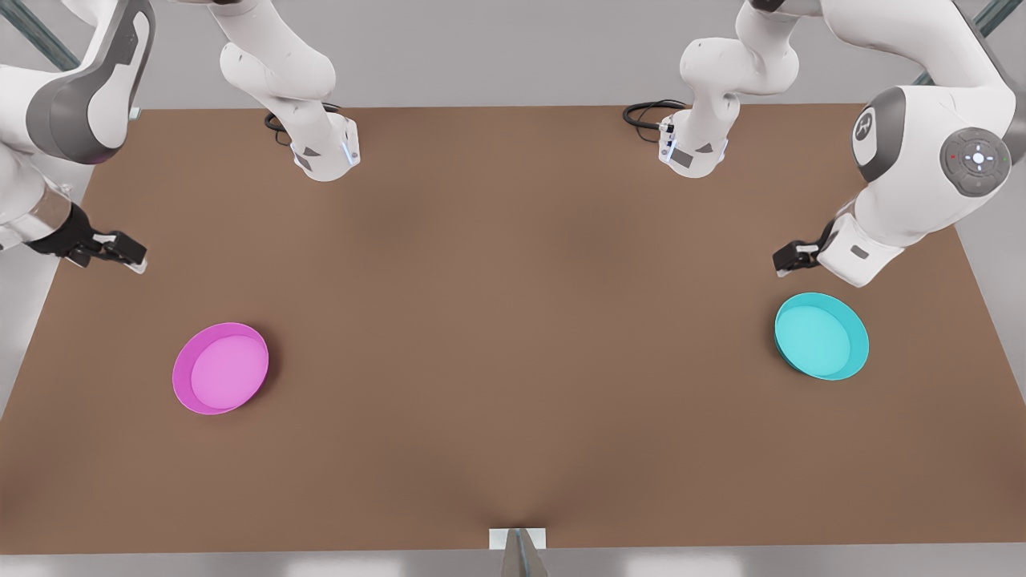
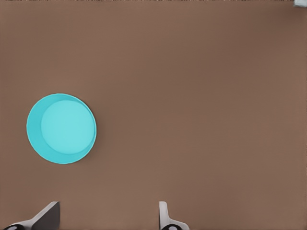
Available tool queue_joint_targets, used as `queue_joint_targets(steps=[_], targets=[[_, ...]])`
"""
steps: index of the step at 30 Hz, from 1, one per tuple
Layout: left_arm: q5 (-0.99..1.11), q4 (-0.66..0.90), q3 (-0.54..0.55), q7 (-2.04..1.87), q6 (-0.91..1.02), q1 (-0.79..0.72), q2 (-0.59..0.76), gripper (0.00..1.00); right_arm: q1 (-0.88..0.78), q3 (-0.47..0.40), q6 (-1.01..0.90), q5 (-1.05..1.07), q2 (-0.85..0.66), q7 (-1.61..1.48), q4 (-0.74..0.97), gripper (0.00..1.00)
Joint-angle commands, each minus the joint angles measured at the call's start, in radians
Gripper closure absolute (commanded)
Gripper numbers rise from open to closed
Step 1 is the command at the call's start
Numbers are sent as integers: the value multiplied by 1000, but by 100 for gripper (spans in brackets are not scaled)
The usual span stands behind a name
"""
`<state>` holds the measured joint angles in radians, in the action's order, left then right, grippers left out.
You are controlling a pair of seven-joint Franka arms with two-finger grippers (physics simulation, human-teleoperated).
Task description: Flip the blue plate over with the left arm, and stack the pink plate on top of the blue plate with the right arm
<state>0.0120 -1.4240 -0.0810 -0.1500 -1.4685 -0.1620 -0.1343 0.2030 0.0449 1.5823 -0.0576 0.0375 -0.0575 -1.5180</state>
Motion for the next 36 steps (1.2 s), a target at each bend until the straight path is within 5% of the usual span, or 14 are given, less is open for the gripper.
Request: queue_joint_targets(steps=[1, 6, 10, 15, 24, 26, 30, 32, 36], targets=[[-4, 0, 0, -66, -23, -1, -1, 0, 27, 0, 82, 8, -1, 25, -1, 0], [-164, -50, -31, -45, -137, 211, -158, 0, 29, 0, 88, 8, 16, 25, 1, 0], [-331, -36, -48, 677, -323, 475, -396, 0, 29, 0, 84, 24, 30, 24, 13, 0], [-425, -44, -115, 1113, -477, 599, -542, 0, 38, 0, 91, 27, 42, 15, 16, 0], [-417, -98, -134, 1204, -466, 613, -631, 0, 41, -3, 77, 33, 73, 16, 91, 0], [-417, -98, -134, 1162, -467, 611, -636, 9, 39, -2, 77, 33, 78, 18, 93, 0], [-417, -96, -134, 1162, -472, 611, -647, 9, 33, -2, 79, 33, 78, 16, 93, 0], [-422, -96, -134, 1161, -472, 611, -654, 29, 32, -2, 79, 33, 78, 16, 93, 0], [-422, -96, -134, 1162, -472, 610, -654, 36, 33, -2, 79, 33, 78, 16, 93, 0]])
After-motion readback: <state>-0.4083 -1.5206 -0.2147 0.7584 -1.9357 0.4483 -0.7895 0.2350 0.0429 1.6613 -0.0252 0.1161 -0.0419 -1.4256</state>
